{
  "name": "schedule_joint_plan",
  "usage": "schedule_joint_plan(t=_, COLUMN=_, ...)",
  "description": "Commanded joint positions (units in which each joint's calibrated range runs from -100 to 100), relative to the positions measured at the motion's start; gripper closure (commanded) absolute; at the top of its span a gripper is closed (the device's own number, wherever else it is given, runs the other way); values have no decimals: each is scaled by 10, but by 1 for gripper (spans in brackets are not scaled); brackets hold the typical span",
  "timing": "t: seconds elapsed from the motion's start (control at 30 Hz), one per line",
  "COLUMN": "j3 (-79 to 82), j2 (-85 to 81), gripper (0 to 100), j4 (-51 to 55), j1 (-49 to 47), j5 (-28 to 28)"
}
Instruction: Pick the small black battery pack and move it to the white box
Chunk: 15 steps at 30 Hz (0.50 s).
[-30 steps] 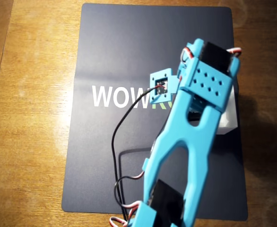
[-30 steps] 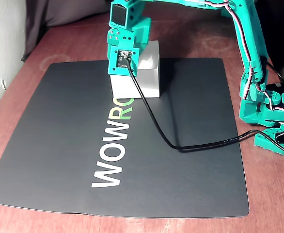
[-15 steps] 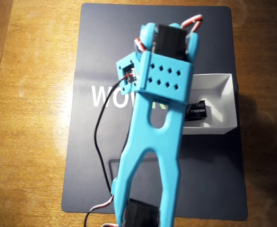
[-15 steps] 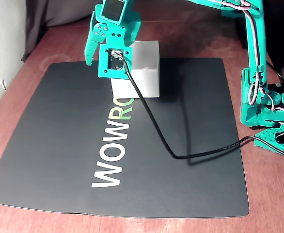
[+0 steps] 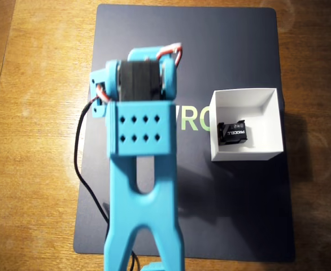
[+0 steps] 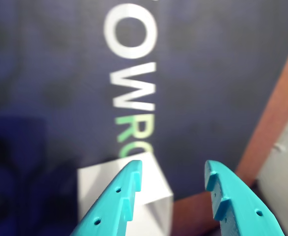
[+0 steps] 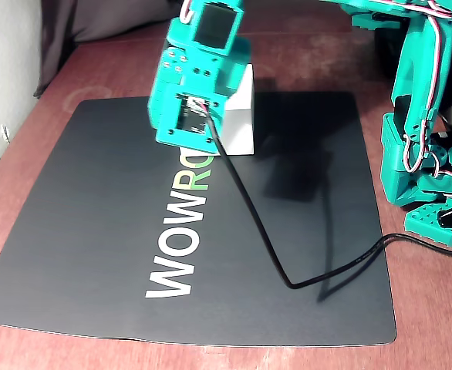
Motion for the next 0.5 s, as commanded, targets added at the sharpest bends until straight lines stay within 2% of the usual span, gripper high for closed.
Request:
schedule_joint_plan(t=0.0, j3=87, j2=-84, gripper=86, j4=-8, j1=-11, j5=-26)
schedule_joint_plan(t=0.47, j3=441, j2=-327, gripper=86, j4=-118, j1=-10, j5=-41)
